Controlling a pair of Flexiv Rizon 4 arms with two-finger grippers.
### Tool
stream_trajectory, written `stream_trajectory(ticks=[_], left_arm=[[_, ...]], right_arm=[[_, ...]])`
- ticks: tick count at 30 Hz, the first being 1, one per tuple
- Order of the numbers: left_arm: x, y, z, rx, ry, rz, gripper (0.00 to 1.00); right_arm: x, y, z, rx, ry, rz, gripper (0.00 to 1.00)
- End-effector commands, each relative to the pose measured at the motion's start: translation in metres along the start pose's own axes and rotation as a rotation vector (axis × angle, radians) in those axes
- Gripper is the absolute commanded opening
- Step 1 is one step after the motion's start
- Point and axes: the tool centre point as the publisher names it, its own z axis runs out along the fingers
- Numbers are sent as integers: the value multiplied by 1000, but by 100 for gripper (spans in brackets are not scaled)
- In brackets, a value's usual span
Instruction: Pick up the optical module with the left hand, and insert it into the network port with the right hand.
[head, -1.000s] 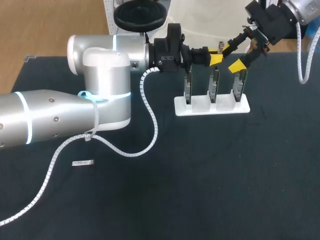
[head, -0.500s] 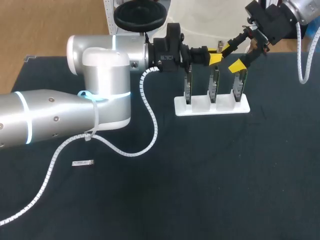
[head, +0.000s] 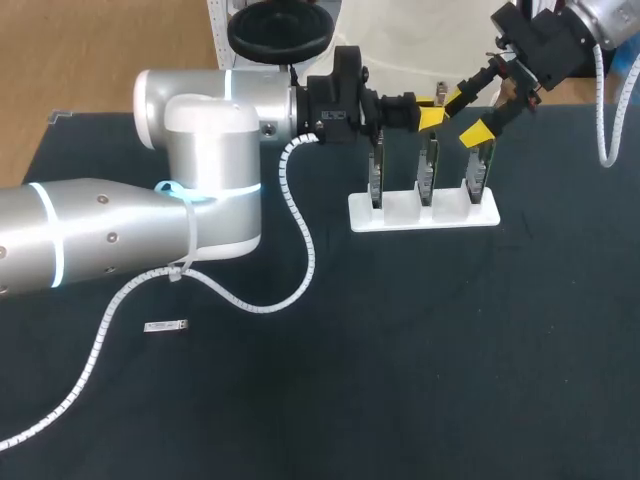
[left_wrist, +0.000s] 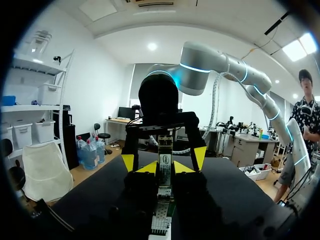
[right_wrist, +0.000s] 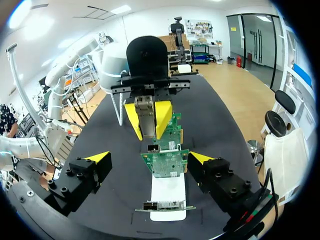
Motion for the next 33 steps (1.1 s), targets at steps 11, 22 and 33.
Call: stream_trajectory(ticks=[11,22,33], left_arm=[[0,1,0,3,3,0,0],[0,1,0,3,3,0,0],[0,1,0,3,3,0,0]], right_arm=[[-27,5,-18,48,-59,-59,100],[-43,7,-22,40,-129,-86,100],[-54,10,-18,46,-131,-125,100]])
